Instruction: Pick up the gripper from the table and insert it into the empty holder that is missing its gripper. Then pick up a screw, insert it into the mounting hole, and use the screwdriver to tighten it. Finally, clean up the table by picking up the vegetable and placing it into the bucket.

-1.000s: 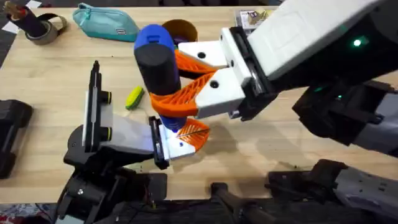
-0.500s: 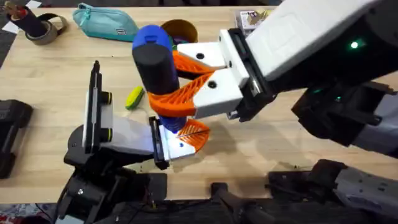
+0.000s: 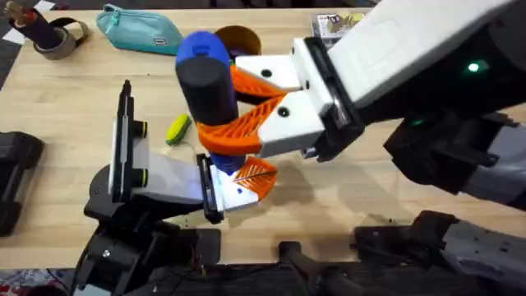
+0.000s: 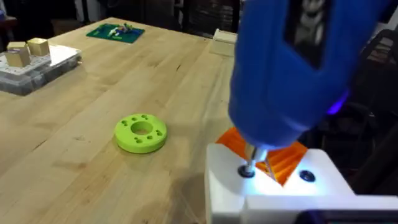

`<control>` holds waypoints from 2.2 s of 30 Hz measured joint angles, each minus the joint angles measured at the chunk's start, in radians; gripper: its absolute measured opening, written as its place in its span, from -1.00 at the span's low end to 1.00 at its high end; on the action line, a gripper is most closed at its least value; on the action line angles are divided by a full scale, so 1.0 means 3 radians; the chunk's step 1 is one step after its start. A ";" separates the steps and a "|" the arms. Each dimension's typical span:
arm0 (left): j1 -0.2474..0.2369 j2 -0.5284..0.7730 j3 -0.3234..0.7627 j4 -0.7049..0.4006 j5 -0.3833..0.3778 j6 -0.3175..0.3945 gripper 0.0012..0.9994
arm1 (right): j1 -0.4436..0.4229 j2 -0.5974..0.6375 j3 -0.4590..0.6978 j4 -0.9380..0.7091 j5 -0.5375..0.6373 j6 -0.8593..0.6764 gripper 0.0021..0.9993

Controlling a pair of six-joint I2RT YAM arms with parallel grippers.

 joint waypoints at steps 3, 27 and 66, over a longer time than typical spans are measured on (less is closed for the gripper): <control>0.0000 0.0000 0.0000 0.0000 0.0000 -0.0005 -0.98 | -0.0005 0.0003 0.0024 0.0080 0.0037 0.0097 -0.93; 0.0000 0.0000 0.0000 -0.0001 0.0001 -0.0009 -0.98 | -0.0300 0.0036 0.1510 -0.2004 -0.0086 -0.0529 -0.93; 0.0000 0.0000 0.0000 0.0000 -0.0003 -0.0009 -0.98 | -0.0498 0.0040 0.1524 -0.3276 -0.0034 -0.1846 -0.93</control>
